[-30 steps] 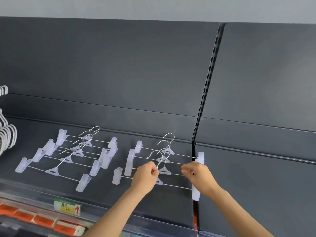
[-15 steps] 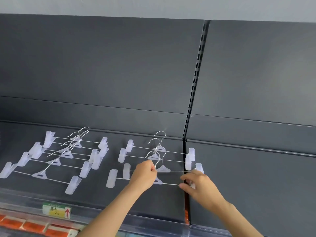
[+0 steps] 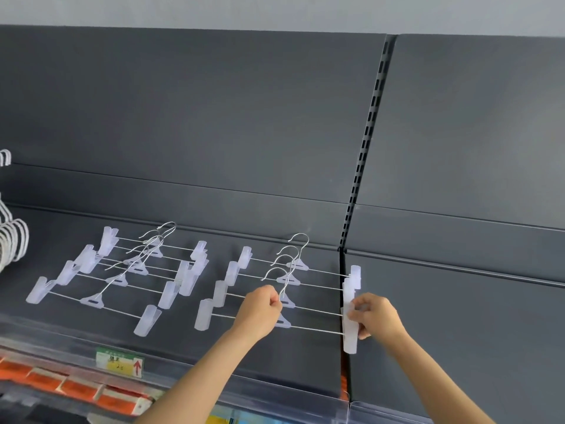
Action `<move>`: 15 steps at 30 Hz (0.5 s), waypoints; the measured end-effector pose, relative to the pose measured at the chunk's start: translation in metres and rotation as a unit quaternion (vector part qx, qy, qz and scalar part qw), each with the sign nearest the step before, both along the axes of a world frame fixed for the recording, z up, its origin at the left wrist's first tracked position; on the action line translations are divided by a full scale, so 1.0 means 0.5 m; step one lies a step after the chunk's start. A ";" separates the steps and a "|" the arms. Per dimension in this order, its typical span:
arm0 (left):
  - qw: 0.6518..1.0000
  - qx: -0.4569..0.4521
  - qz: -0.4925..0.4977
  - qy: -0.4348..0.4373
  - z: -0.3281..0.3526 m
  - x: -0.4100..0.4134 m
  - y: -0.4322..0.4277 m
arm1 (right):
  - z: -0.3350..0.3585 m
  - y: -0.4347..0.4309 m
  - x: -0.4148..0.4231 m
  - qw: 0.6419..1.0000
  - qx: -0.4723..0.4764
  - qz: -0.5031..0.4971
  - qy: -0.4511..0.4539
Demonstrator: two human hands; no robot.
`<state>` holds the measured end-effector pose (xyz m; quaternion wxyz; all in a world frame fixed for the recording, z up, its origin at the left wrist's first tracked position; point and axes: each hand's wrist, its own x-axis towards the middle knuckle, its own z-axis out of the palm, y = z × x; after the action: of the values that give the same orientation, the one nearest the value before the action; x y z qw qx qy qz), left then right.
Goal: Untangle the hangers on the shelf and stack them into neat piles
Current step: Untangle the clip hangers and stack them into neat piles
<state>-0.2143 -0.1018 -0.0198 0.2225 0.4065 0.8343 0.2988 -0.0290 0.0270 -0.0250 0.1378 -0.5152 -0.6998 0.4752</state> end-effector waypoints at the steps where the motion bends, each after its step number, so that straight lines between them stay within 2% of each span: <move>1: 1.000 0.005 0.002 -0.003 0.001 -0.002 -0.001 | 0.002 0.001 -0.004 1.000 -0.006 -0.010 0.008; 9: 1.000 0.010 -0.021 -0.010 0.008 -0.003 0.005 | 0.008 -0.001 -0.015 0.998 0.052 -0.020 -0.021; 12: 0.999 0.013 -0.030 -0.019 0.003 0.008 0.013 | 0.021 -0.021 0.000 0.987 0.156 -0.006 -0.048; 15: 0.998 0.016 -0.041 -0.037 -0.005 0.018 0.022 | 0.016 -0.056 0.019 0.949 0.271 0.121 -0.104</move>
<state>-0.2055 -0.0908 -0.0225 0.2587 0.4323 0.8033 0.3178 -0.0195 -0.0010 -0.0171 0.1404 -0.4161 -0.8699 0.2246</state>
